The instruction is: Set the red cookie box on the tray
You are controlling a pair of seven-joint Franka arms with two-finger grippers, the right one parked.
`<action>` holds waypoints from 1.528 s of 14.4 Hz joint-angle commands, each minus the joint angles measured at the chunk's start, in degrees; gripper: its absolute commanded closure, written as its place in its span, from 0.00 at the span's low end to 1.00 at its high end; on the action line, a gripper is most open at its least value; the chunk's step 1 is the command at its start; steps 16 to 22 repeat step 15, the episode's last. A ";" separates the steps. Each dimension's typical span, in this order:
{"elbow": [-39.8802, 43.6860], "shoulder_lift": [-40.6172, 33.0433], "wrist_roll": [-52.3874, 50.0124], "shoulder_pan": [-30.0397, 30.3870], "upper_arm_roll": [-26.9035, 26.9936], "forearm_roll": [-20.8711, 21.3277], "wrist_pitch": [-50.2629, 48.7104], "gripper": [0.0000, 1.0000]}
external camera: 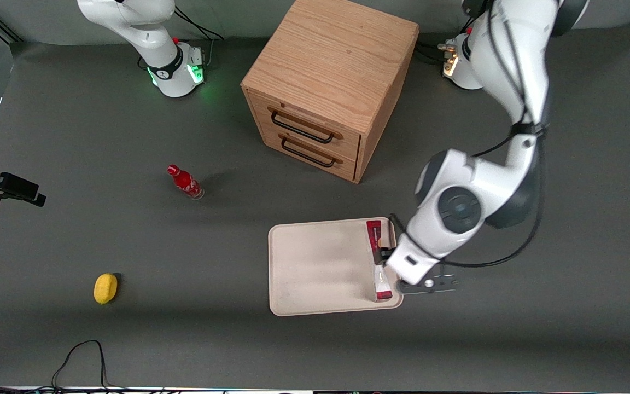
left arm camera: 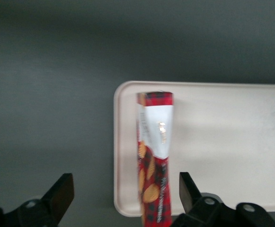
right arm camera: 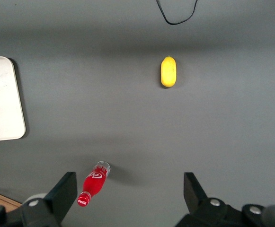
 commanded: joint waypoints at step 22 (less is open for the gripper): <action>-37.08 -47.29 28.61 19.29 -4.81 9.99 -15.91 0.00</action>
